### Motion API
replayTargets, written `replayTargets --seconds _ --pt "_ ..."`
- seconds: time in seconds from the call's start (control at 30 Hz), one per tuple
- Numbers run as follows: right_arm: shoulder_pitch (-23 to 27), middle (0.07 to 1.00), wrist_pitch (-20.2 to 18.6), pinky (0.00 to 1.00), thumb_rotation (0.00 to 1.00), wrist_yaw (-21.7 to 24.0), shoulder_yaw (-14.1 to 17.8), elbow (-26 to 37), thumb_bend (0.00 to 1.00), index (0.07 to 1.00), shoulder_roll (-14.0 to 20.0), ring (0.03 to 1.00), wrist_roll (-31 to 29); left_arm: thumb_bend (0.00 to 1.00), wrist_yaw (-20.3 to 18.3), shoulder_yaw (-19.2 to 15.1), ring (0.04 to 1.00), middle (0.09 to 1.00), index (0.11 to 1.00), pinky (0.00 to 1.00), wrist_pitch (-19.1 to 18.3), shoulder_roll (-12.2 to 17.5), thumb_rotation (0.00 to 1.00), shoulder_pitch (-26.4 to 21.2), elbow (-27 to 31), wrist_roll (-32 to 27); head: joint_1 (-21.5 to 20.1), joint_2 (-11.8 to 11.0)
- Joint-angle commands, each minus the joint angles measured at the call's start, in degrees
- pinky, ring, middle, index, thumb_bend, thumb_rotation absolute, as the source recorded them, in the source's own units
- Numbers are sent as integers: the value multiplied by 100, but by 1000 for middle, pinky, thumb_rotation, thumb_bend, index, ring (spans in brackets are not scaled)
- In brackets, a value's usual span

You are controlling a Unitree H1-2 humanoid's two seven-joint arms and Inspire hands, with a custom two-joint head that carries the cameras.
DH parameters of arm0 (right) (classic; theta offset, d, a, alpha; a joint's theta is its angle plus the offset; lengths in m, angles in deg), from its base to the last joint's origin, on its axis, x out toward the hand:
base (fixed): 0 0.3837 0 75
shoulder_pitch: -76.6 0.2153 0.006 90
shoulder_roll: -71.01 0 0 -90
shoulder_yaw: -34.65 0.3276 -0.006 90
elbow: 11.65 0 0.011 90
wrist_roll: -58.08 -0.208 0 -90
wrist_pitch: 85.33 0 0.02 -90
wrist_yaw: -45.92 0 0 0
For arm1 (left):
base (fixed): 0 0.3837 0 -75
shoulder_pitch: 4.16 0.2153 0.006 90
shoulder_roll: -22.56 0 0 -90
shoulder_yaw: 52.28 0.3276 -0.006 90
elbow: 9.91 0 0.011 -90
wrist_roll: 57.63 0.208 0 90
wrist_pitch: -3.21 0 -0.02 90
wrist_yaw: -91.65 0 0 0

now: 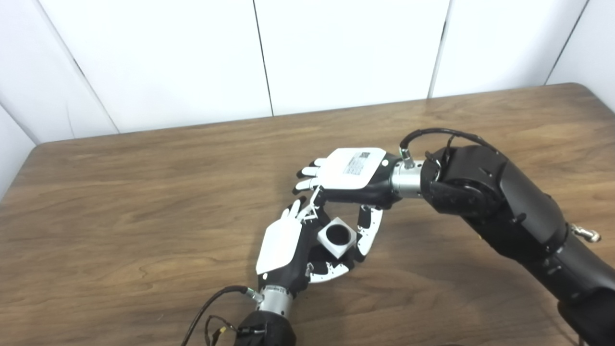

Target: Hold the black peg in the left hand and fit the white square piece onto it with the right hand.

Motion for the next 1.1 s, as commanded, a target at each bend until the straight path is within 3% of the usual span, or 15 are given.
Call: replayTargets --seconds 0.0,0.33,1.07 --pt "182 945 -74 1000 395 51 75 102 969 643 47 1000 24 872 -100 52 1000 909 652 983 -215 -49 205 38 -123 165 -4 2" --pt "183 943 -73 1000 414 -3 169 76 969 634 38 1000 37 877 -154 15 1000 923 761 965 -326 -30 237 67 -7 159 8 6" --pt "140 932 -134 1000 420 -326 632 -69 966 606 60 1000 -74 900 -310 -139 1000 961 900 974 -445 -12 230 127 209 89 52 21"
